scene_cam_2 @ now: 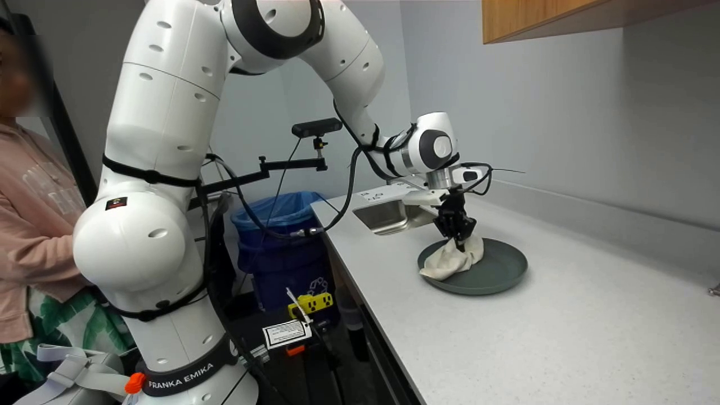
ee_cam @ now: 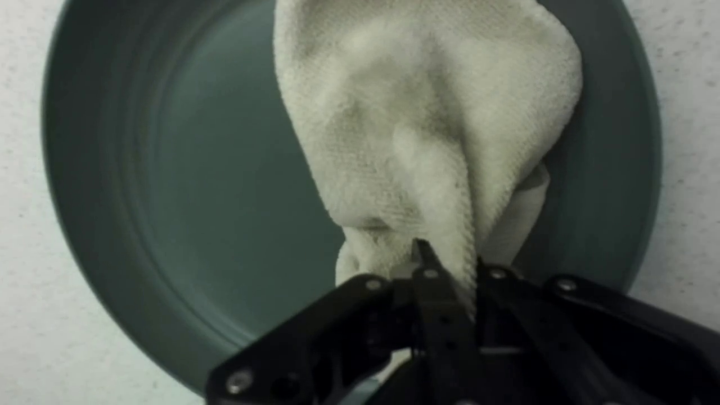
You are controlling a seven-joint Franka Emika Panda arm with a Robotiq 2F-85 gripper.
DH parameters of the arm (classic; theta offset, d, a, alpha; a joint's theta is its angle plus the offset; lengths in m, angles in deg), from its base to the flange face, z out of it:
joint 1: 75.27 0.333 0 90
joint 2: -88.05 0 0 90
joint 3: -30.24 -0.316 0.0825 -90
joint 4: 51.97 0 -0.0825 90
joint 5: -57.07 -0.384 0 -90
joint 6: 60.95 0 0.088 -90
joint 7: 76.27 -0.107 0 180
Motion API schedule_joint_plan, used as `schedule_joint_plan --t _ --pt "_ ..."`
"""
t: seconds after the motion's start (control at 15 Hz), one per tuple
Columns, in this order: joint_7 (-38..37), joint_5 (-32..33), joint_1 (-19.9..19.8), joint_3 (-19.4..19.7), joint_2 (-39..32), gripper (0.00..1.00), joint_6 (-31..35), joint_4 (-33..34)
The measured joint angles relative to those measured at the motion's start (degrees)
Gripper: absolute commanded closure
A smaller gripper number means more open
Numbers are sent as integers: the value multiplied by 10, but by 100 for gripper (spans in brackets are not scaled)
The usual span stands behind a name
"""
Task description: Wipe the grey plate with the white cloth on the countertop
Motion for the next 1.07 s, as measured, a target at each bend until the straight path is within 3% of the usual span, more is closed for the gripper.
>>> schedule_joint_plan --t 0.47,1.07 --pt "77 -57 -2 -41 15 98 0 12" --pt "118 -66 1 -94 63 98 1 20"
